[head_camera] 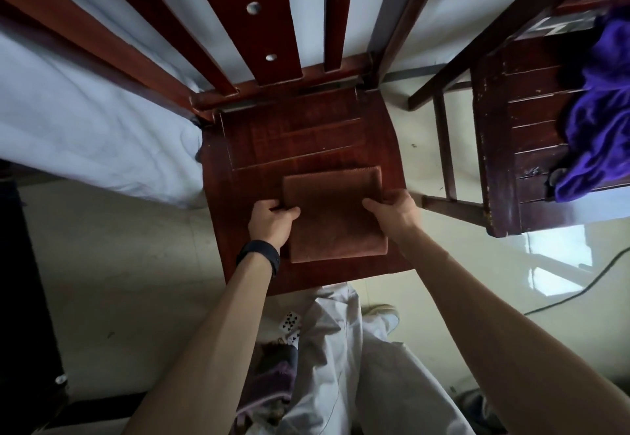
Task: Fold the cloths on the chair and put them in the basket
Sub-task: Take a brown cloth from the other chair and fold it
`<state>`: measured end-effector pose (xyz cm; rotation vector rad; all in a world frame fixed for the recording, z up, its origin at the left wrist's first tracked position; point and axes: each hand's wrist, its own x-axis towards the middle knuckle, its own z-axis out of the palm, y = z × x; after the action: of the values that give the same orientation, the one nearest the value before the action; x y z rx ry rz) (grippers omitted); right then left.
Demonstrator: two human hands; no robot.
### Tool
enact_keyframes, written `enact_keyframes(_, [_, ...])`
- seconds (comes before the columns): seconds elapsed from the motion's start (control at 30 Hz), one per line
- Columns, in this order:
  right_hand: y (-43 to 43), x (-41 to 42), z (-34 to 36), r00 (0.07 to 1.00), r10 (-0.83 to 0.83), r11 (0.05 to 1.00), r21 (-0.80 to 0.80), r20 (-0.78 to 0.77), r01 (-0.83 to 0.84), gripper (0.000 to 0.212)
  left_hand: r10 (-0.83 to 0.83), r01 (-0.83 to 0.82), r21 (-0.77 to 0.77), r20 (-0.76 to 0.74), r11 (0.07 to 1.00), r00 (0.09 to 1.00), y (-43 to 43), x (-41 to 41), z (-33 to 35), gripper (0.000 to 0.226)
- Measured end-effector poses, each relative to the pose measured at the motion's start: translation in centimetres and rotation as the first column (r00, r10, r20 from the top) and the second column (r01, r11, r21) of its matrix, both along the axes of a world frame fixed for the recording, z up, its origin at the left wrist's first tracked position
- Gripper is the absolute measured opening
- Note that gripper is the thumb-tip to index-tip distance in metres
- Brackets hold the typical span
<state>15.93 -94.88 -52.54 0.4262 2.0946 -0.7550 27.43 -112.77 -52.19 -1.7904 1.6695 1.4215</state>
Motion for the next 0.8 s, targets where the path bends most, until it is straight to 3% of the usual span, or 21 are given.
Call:
enact_keyframes(0.17, [0.9,-0.2,0.6,0.999,0.016,0.995,-0.102,0.030,-0.013,0.037,-0.074,0.081,0.093,-0.075,0.992,0.994,-1.0,0.1,0.4,0.030])
enact_keyframes(0.3, [3.1,1.1,1.6,0.994,-0.093,0.964,-0.244,0.054,0.103,0.027,-0.033,0.062,0.143,-0.201,0.988,0.979,-0.5,0.9,1.5,0.032])
enact_keyframes(0.4, [5.9,2.2,3.5,0.971,-0.194,0.915,-0.332,0.138,0.230,0.028,0.037,0.036,0.280,-0.251,0.959,0.967,0.4,1.6,3.3,0.035])
enact_keyframes(0.57, [11.7,3.9,10.9,0.933,-0.274,0.819,-0.451,0.235,0.354,0.029,0.001,0.138,0.419,-0.314,0.898,0.949,4.2,1.1,9.5,0.037])
enact_keyframes(0.8, [23.0,3.6,26.1,0.885,-0.460,0.725,-0.546,0.071,0.421,0.031,-0.127,0.373,0.466,-0.476,0.803,0.870,13.6,-4.3,22.8,0.035])
